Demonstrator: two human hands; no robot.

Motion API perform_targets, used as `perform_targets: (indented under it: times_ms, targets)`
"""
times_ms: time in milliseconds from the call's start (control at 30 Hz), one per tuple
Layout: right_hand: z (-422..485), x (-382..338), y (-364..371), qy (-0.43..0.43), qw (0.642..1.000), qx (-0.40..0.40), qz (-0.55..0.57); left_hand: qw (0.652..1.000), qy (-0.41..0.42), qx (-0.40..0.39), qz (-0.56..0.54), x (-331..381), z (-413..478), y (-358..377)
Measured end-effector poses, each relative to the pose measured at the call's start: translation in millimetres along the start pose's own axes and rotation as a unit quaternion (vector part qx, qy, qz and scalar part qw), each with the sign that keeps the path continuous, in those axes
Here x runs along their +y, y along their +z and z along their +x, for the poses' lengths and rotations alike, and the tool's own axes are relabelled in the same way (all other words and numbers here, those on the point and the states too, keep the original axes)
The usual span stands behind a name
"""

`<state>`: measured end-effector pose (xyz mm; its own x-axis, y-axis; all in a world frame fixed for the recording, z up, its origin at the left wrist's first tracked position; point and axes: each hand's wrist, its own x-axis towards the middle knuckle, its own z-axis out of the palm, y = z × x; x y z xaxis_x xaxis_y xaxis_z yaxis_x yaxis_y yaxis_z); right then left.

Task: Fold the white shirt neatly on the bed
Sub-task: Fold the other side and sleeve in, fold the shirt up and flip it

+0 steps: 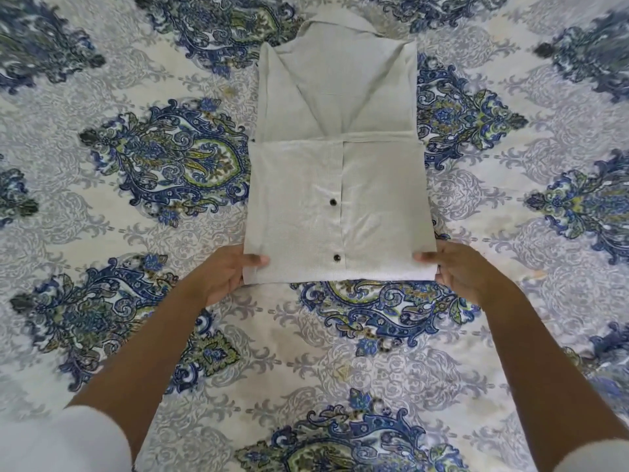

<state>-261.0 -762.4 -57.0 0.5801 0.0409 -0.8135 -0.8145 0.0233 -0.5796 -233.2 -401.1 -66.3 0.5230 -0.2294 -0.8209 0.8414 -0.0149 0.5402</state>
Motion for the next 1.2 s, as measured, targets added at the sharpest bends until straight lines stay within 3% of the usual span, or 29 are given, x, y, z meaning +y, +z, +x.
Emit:
perform_targets:
  times_ms: [133, 267, 367, 567, 700, 833, 900, 1033, 1200]
  targets:
    - [-7, 17, 1, -0.033, 0.999, 0.018, -0.016, 0.993, 0.05, 0.07, 0.074, -9, -3, -5]
    - [-11, 26, 3, -0.04, 0.993, 0.093, -0.061, 0.979, 0.088, 0.152, 0.108, -12, -9, 9]
    - [-17, 33, 4, -0.009, 0.99, 0.131, -0.049, 0.974, 0.069, 0.131, 0.172, -14, -13, 9]
    - [-26, 37, 16, -0.003, 0.98, 0.189, -0.069, 0.978, 0.065, 0.14, 0.141, -25, -22, 5]
    - [-24, 34, 15, 0.028, 0.958, 0.187, -0.217, 0.966, 0.062, 0.204, 0.149, -29, -18, 12]
    - [-18, 35, 11, 0.041, 0.915, 0.204, -0.347, 0.928, 0.005, 0.249, 0.277, -23, -15, 15]
    - [-17, 30, 14, 0.023, 0.921, 0.223, -0.318, 0.912, -0.012, 0.262, 0.315, -18, -14, 18]
    - [-3, 11, 21, -0.051, 0.946, 0.251, -0.197, 0.93, 0.058, 0.279, 0.233, 16, -3, 36]
    - [14, 1, 20, -0.01, 0.934, 0.264, -0.242, 0.915, 0.029, 0.321, 0.245, 18, 13, 30]
